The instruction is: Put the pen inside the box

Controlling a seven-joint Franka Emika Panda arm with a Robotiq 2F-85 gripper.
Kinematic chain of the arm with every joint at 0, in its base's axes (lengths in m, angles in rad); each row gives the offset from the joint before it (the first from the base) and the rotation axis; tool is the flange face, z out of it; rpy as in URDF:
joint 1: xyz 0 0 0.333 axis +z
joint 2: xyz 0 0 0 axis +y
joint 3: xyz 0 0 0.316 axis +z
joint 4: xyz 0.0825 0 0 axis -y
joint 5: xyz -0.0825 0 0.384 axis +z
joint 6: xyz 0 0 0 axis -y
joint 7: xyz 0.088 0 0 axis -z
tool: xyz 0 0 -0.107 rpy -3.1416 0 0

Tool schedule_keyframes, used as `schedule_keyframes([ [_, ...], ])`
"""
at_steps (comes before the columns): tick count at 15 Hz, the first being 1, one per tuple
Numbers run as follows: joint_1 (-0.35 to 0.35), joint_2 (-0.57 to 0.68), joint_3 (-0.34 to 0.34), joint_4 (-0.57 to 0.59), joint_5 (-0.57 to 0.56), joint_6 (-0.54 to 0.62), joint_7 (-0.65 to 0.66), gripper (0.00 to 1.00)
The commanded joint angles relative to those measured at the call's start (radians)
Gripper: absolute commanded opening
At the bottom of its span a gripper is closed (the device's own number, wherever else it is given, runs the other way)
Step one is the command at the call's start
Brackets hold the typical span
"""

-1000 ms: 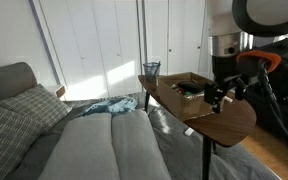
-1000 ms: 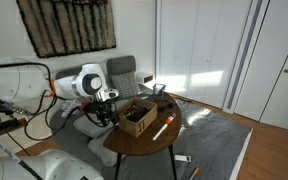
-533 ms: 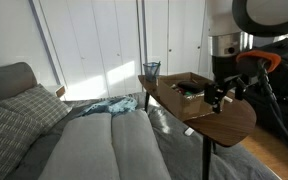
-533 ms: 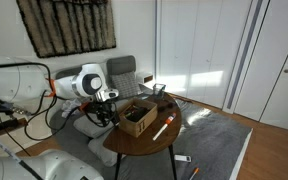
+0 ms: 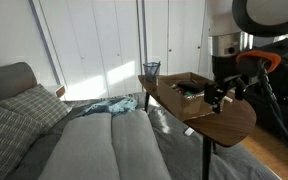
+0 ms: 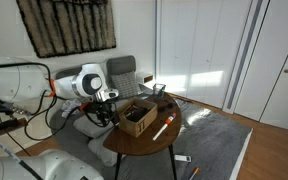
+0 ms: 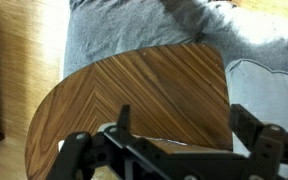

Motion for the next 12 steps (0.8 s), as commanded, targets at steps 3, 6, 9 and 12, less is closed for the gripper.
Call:
schedule_keyframes([
  [3,0.004,-0.015,-0.032,0.006,-0.027,0.009,0.013,1.00],
  [6,-0.007,0.009,-0.010,0.064,-0.033,0.022,0.070,1.00],
  [9,-0.020,0.020,-0.011,0.133,-0.030,0.019,0.105,1.00],
  [12,-0.053,0.070,-0.010,0.212,-0.033,0.041,0.151,1.00],
])
